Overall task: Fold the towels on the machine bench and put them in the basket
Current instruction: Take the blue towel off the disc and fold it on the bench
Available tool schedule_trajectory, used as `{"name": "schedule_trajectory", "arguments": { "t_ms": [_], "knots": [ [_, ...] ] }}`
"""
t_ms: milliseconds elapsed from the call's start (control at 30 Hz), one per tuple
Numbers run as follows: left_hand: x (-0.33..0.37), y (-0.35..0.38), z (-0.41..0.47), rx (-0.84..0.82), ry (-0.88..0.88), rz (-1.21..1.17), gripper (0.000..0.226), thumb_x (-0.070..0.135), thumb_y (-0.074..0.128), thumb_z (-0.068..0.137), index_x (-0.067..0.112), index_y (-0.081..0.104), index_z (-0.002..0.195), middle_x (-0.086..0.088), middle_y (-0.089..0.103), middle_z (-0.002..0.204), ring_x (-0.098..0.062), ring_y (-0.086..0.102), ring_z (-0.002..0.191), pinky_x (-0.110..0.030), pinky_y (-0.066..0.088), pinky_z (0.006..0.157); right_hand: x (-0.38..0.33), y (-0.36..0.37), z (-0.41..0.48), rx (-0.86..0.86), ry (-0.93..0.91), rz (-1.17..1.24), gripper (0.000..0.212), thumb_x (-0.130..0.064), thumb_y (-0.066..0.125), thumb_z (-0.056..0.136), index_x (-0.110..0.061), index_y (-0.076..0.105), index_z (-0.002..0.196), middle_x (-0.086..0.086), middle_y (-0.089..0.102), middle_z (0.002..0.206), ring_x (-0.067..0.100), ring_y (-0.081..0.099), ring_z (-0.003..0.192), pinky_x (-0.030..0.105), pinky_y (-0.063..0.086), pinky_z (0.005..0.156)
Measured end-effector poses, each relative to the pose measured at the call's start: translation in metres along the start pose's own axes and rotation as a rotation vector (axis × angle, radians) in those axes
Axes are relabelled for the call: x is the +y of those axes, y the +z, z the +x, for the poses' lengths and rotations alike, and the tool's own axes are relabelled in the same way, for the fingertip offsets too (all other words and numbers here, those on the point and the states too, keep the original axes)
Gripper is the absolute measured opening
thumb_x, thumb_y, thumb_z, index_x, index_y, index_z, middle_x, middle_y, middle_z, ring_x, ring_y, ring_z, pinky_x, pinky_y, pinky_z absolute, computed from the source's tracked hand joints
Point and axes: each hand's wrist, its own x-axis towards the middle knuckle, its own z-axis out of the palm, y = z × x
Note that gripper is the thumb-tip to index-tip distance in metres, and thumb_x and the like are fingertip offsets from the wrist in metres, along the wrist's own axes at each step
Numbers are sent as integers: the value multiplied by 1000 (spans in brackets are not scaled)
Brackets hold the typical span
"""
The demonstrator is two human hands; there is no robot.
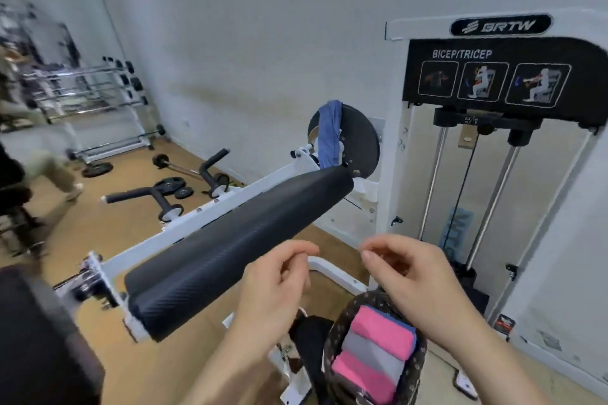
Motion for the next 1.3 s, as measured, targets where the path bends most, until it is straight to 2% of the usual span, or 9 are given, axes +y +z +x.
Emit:
{"name": "schedule_trajectory", "arguments": {
  "t_ms": [167, 300, 400, 500, 633, 800, 1033, 1167, 1300],
  "knots": [
    [-17, -33, -108, 179, -147, -118, 34, 10, 48, 99, 34, 71, 89, 5, 54, 59, -3, 46, 54, -14, 34, 52, -37, 23, -45, -257, -160, 90, 12, -21, 66, 87, -31, 72, 87, -14, 67, 79, 9, 59, 70, 13, 44, 62],
    [-36, -59, -195, 299, -310, -47, 43, 6, 51, 97, 45, 68, 90, 14, 59, 66, -1, 48, 58, -18, 37, 58, -58, 64, -90, -475, -220, 154, 12, -17, 67, 86, -27, 72, 92, -8, 66, 81, 15, 60, 76, 16, 44, 65],
    [-44, -85, -242, 405, -362, 60, 39, 1, 57, 92, 37, 71, 86, 21, 65, 79, 2, 54, 66, -12, 39, 62, -76, 102, -119, -628, -262, 179, 14, -16, 66, 88, -26, 72, 96, -8, 65, 83, 14, 59, 79, 13, 42, 65],
    [-48, -114, -277, 462, -414, 71, 37, 1, 57, 91, 33, 73, 82, 15, 67, 83, 1, 56, 69, -18, 43, 66, -95, 141, -144, -761, -202, 232, 15, -17, 64, 88, -26, 71, 99, -10, 65, 84, 7, 57, 80, 12, 41, 68],
    [-72, -150, -316, 484, -508, 7, 38, 7, 51, 96, 38, 71, 88, 6, 58, 64, -11, 51, 62, -31, 43, 64, -118, 200, -175, -908, -89, 322, 18, -17, 65, 88, -27, 70, 102, -4, 64, 91, 0, 50, 70, 11, 41, 69],
    [-125, -212, -339, 584, -613, 19, 43, 6, 51, 96, 43, 69, 84, 11, 59, 62, -7, 52, 60, -29, 45, 64, -147, 281, -188, -1054, 109, 461, 17, -19, 60, 93, -29, 67, 104, 1, 69, 96, 11, 64, 75, 19, 49, 67],
    [-213, -356, -334, 524, -624, 39, 41, 7, 51, 94, 43, 68, 87, 3, 65, 73, -14, 59, 65, -34, 50, 65, -197, 419, -166, -910, 537, 627, 20, -18, 52, 97, -14, 70, 106, 10, 72, 94, 18, 64, 73, 25, 44, 61],
    [-247, -428, -315, 432, -608, 40, 35, 9, 51, 96, 36, 70, 86, 5, 60, 65, -9, 52, 56, -19, 40, 52, -232, 474, -135, -763, 506, 547, 19, -19, 54, 96, -21, 67, 110, 4, 72, 100, 16, 67, 79, 27, 48, 66],
    [-274, -486, -266, 315, -506, 142, 38, 3, 55, 91, 39, 67, 90, 23, 63, 85, -5, 60, 82, -11, 43, 64, -252, 506, -91, -594, 355, 375, 23, -19, 59, 93, -30, 64, 112, -3, 67, 106, 9, 68, 86, 25, 56, 70]
  ]
}}
